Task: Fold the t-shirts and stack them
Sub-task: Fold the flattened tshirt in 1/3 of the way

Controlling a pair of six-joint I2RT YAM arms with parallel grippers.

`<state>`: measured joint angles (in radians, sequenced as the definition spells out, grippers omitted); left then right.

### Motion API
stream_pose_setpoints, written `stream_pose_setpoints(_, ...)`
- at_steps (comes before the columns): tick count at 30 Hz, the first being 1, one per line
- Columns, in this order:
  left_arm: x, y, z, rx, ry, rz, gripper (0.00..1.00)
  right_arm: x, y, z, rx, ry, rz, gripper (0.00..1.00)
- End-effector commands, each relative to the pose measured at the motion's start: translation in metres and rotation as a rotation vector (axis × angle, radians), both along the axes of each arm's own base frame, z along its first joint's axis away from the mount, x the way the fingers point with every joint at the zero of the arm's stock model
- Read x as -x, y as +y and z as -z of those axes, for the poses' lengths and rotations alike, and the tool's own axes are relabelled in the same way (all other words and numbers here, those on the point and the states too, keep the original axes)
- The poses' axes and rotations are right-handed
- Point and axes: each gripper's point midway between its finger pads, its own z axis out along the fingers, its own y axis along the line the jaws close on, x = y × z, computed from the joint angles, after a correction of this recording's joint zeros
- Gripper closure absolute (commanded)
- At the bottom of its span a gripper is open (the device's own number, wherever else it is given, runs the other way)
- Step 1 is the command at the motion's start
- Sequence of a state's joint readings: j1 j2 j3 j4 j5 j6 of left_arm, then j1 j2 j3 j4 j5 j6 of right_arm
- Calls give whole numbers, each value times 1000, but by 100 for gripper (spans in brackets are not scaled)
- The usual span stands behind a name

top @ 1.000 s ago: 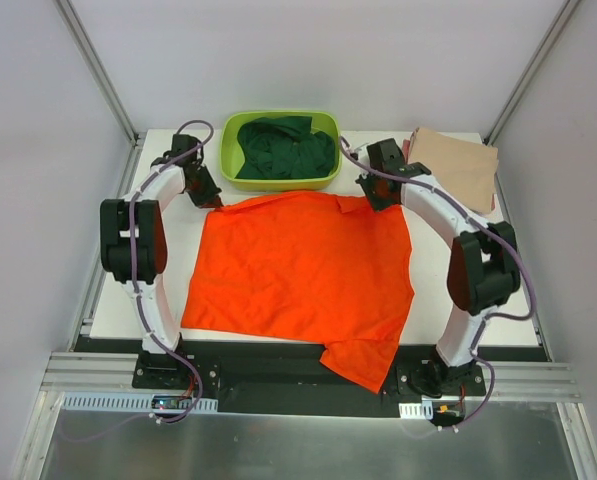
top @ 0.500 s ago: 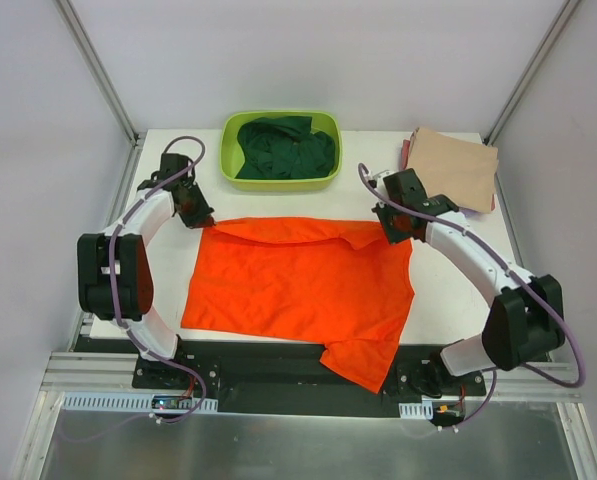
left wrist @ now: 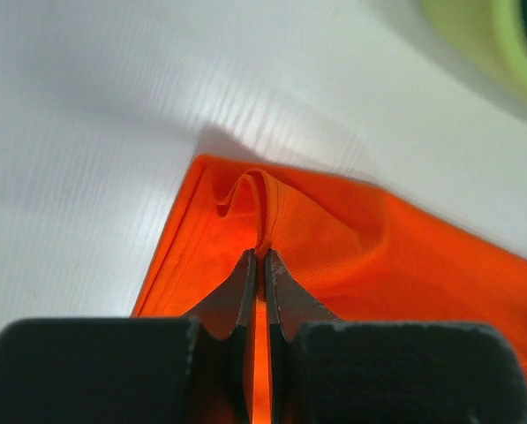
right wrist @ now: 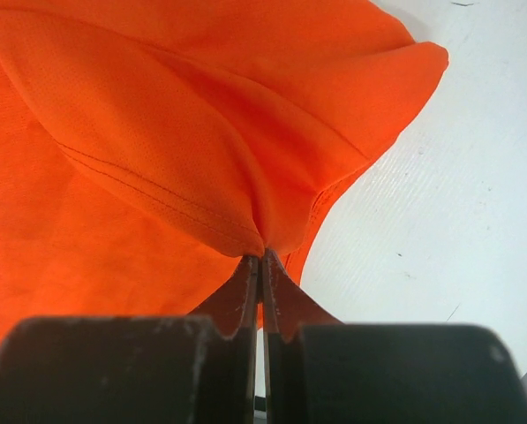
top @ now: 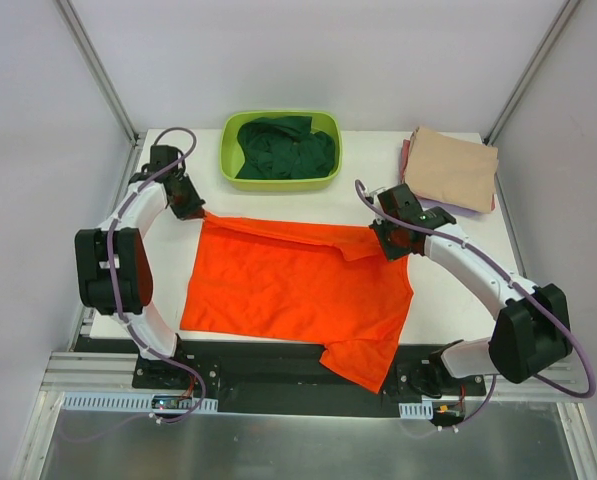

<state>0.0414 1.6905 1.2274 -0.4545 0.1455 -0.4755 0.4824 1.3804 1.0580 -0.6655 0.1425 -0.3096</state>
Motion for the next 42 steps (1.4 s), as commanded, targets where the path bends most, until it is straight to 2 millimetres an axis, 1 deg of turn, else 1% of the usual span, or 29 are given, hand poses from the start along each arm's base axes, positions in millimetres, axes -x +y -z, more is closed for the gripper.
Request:
stream_pose_setpoints(1, -41, -8, -32, 45, -114, 94, 100, -4, -1, -5, 6, -20, 39, 99)
stream_pose_setpoints(3, -54, -13, -42, 66, -141, 120, 100, -7, -2, -7, 14, -28, 50, 99)
stream_pose_setpoints(6, -61, -14, -52, 66, -165, 136, 100, -8, -1, -10, 12, -35, 51, 99)
stream_pose_setpoints(8, -63, -12, -55, 52, -174, 142, 100, -7, -1, -11, 8, -35, 46, 99)
stream_pose_setpoints(10, -57, -12, -49, 48, -157, 146, 100, -6, 0, -9, 4, -30, 41, 99)
stream_pose_setpoints(13, -42, -14, -30, 58, -105, 154, 100, -2, -1, -6, 5, -14, 37, 99)
stream_pose_setpoints(16, -22, -8, -8, 32, -41, 124, 100, 4, 1, -5, -3, 10, 25, 99)
stream_pose_setpoints(19, -5, 2, 5, -16, 1, 82, 100, 13, 2, 0, -12, 47, 15, 99)
stream_pose_setpoints(21, 0, 5, 8, -36, 7, 80, 100, 17, 5, 4, -12, 62, 10, 99)
stream_pose_setpoints(23, -1, 9, 9, -54, 7, 79, 100, 22, 3, 8, 2, 64, 27, 99)
stream_pose_setpoints(26, -2, 3, 7, -27, 1, 98, 100, 31, 6, 9, -14, 73, 34, 99)
stream_pose_setpoints(31, 6, 5, 12, -38, 19, 87, 100, 43, 5, 13, -26, 92, 27, 98)
stream_pose_setpoints(36, 15, 11, 24, -60, 57, 65, 100, 49, 4, 27, -12, 124, 25, 97)
stream_pose_setpoints(38, 17, 10, 27, -63, 66, 67, 100, 54, 4, 35, -4, 154, 24, 96)
stream_pose_setpoints(41, 20, 12, 28, -70, 72, 61, 100, 62, 11, 41, -25, 194, 17, 95)
stream_pose_setpoints(42, 21, 14, 28, -79, 71, 56, 95, 65, 16, 41, -44, 207, 2, 94)
